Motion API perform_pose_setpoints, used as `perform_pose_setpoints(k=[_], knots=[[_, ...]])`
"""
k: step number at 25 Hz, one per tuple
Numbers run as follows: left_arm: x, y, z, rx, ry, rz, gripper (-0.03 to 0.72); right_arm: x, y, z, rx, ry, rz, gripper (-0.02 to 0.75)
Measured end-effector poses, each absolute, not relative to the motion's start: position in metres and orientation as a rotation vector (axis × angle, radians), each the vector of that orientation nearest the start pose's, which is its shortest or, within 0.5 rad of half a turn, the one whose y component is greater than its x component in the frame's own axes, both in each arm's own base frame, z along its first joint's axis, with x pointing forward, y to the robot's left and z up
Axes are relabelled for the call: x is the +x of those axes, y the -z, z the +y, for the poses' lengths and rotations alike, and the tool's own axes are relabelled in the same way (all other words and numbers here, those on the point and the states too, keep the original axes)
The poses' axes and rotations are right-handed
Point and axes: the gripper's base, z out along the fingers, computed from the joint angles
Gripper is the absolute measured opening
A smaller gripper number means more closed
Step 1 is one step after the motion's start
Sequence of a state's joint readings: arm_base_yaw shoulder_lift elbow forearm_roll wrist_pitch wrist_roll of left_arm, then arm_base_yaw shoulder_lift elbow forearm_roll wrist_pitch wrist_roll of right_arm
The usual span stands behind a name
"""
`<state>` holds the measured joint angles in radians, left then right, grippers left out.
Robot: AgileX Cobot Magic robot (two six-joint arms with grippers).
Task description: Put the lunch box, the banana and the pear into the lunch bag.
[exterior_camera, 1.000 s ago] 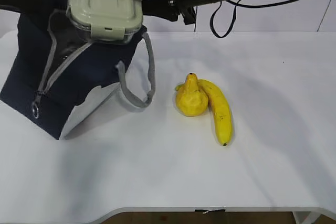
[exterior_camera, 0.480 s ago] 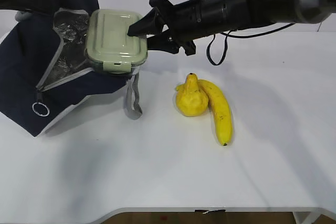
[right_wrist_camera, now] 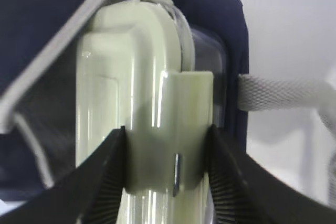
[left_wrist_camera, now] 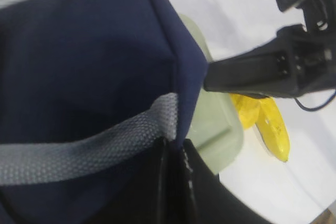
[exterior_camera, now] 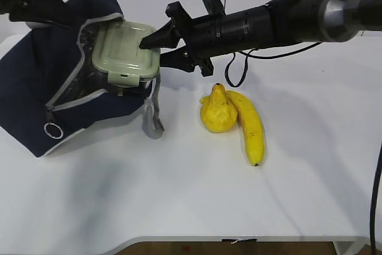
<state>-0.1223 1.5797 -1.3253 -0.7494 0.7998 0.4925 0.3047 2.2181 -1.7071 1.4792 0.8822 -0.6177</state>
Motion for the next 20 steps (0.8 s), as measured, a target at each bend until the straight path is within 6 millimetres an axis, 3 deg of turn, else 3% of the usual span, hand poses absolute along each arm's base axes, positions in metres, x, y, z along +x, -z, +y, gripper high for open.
perform_pose_setpoints(k=[9,15,20], knots=[[0.34,-0.317,-0.129,0.397,0.724,2.305,-0.002,0.443,-0.2,0.23,-0.009,-1.546,2.309,0.363],[0.342,-0.312,-0.133,0.403,0.732,2.317,-0.002,0.446,-0.186,0.245,-0.04,-1.553,2.32,0.363],[0.344,-0.31,-0.134,0.402,0.734,2.32,-0.002,0.453,-0.157,0.245,0.042,-1.51,2.357,0.363]])
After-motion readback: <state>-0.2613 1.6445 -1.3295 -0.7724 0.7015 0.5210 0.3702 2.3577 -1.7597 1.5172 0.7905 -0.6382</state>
